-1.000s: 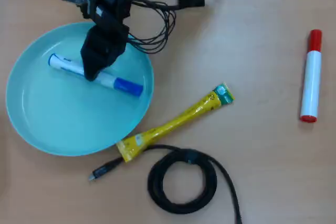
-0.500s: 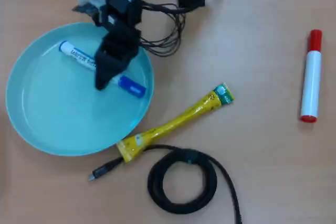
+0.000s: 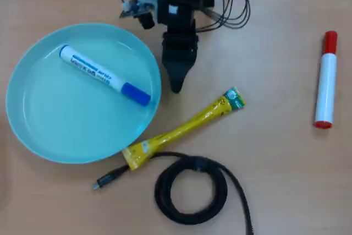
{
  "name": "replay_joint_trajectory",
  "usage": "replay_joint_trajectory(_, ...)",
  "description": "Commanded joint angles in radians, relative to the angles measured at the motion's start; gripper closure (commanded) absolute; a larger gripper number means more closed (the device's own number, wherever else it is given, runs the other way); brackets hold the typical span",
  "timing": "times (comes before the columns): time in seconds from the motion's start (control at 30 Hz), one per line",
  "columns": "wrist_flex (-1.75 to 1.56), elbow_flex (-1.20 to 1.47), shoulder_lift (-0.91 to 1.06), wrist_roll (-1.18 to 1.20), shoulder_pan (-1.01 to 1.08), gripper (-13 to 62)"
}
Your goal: Pick up the blue pen, then put it in the green bowl
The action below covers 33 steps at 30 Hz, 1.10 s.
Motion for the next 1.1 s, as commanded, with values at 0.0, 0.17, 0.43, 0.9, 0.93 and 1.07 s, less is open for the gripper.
replay_joint_trajectory(0.0, -0.04, -0.006, 0.13, 0.041, -0.006, -8.4)
replay_joint_trajectory(0.17, -0.031, 0.112, 0.341, 0.057, -0.028, -8.4)
replay_joint_trajectory(0.43, -0.011, 0.255, 0.532, 0.097, -0.066, -8.4)
replay_joint_trajectory(0.9, -0.155, 0.583, 0.535, 0.097, -0.282, -8.3)
replay_joint_trajectory(0.93, -0.219, 0.64, 0.535, 0.097, -0.282, -8.3)
replay_joint_trajectory(1.07, -0.541, 0.894, 0.534, 0.095, -0.259, -8.3)
